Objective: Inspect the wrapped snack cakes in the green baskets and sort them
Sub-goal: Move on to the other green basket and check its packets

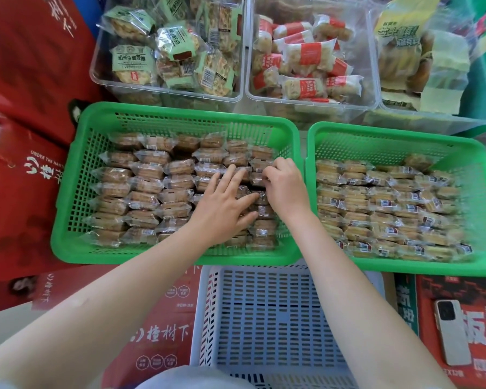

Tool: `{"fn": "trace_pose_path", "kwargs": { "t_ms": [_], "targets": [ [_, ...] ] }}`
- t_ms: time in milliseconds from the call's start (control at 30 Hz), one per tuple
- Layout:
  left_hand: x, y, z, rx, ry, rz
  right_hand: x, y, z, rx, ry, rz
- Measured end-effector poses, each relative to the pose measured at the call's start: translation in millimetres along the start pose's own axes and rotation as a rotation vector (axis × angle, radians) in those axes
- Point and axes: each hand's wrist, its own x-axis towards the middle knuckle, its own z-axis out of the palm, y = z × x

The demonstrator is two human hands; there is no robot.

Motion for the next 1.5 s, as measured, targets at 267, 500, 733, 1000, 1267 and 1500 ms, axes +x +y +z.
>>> {"fn": "trace_pose_path", "kwargs": {
  "t_ms": [267,500,733,1000,1267,1500],
  "targets": [
    [3,-5,1,-0.010,-0.127,-0.022,14,-9,-21,0.058,-0.228,-0.009],
    [3,-3,-2,-0.009,-0.160,-0.027,22,-12,-41,0.105,-0.158,0.065],
    [-3,2,-18,-0.035,-0.140,-0.017,-33,-17,-97,0.290,0.321,0.189],
    [-61,47,-71,-1.700,0.001,-0.507,-114,-49,-97,0.889,0.202,0.750],
    [-124,46,-69,-2.045,0.061,-0.601,-150,-87,-93,0.831,0.138,0.679],
    [-167,46,-70,-1.832,0.080,-0.631,-184,-113,-110,0.912,0.159,0.638]
  ]
}}
